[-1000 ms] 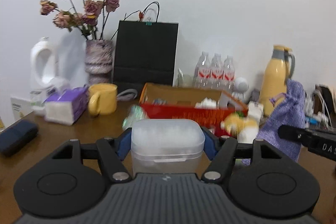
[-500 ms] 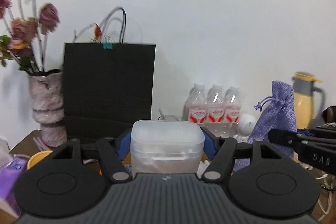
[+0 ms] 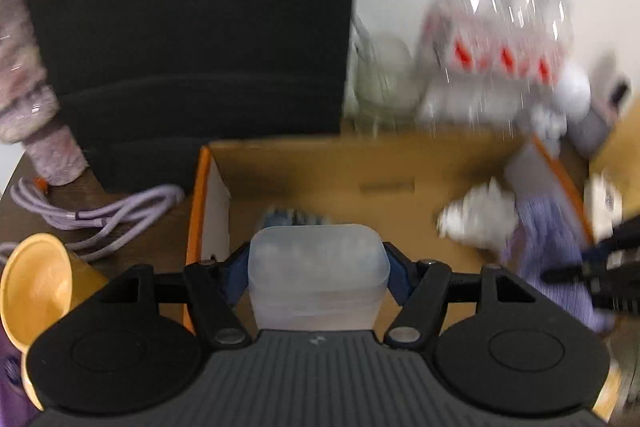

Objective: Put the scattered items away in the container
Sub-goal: 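Carry the pouch and white box into the cardboard box and release both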

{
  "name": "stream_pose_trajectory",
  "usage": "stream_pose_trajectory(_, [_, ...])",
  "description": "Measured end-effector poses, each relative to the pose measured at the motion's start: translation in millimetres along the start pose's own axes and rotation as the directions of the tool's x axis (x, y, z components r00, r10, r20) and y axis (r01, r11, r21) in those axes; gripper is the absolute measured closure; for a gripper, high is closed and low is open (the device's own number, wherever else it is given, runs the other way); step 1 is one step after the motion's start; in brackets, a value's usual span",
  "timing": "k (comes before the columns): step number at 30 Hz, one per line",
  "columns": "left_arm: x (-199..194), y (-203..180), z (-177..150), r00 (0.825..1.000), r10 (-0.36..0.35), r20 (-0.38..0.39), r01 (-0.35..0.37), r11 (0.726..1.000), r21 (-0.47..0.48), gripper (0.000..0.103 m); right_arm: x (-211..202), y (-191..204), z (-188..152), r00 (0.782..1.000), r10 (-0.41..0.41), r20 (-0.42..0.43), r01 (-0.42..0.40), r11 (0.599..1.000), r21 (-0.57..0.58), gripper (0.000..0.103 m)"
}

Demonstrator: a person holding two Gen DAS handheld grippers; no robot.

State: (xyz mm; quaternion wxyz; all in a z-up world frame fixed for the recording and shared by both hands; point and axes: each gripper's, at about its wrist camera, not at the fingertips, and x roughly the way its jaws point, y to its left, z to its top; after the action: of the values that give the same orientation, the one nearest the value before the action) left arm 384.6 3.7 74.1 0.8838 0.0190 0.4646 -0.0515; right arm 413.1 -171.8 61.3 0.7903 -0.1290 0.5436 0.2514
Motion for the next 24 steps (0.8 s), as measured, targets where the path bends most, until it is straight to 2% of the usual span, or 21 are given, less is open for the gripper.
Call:
stream_pose_trajectory(3, [14.9, 3.4, 2.0, 0.991, 0.008, -0.131, -0.003, 0.999, 0.037, 0.036, 23.5, 3.5, 3.5, 0.995, -0.034, -0.091, 0.034, 0.999, -0.01, 0.091])
stream_pose_trajectory(7, [20.0, -2.9, 10.6, 0.983, 0.035, -0.18, -0.02, 0.996, 0.087, 0.036, 40.3, 12.8, 3.3, 0.987, -0.053, -0.152, 0.05, 0.998, -0.023, 0.091])
stream_pose_trajectory(9, [26.2, -6.0, 18.5, 0.983, 0.041, -0.18, -0.025, 0.995, 0.092, 0.036, 44.3, 14.6, 5.2, 0.986, -0.046, -0.163, 0.044, 0.999, -0.016, 0.089])
stream_pose_trajectory(12, [43.3, -8.9, 23.2, 0.984, 0.082, -0.161, -0.07, 0.994, 0.081, 0.036, 46.1, 12.3, 9.8, 0.988, -0.051, -0.148, 0.055, 0.998, 0.021, 0.082])
stream_pose_trajectory(15, [60.1, -6.5, 20.1, 0.977, 0.082, -0.196, -0.075, 0.996, 0.045, 0.036, 44.4, 8.2, 11.4, 0.991, -0.049, -0.124, 0.057, 0.997, 0.061, 0.08])
stream_pose_trajectory(16, [63.0, -9.8, 18.2, 0.976, 0.116, -0.185, -0.104, 0.992, 0.073, 0.036, 44.5, 8.2, 11.6, 0.992, -0.046, -0.12, 0.054, 0.997, 0.063, 0.078])
stream_pose_trajectory(19, [61.7, -16.0, 11.1, 0.974, 0.145, -0.174, -0.124, 0.984, 0.126, 0.036, 47.7, 11.9, 12.3, 0.992, -0.035, -0.121, 0.042, 0.998, 0.054, 0.066])
stream_pose_trajectory(21, [56.7, -16.9, 7.1, 0.97, 0.145, -0.194, -0.122, 0.985, 0.124, 0.036, 49.8, 16.0, 11.4, 0.991, -0.041, -0.128, 0.047, 0.998, 0.045, 0.064])
stream_pose_trajectory(24, [47.8, -18.4, 1.0, 0.961, 0.134, -0.243, -0.112, 0.988, 0.104, 0.036, 47.9, 17.0, 9.5, 0.987, -0.037, -0.158, 0.046, 0.997, 0.057, 0.066])
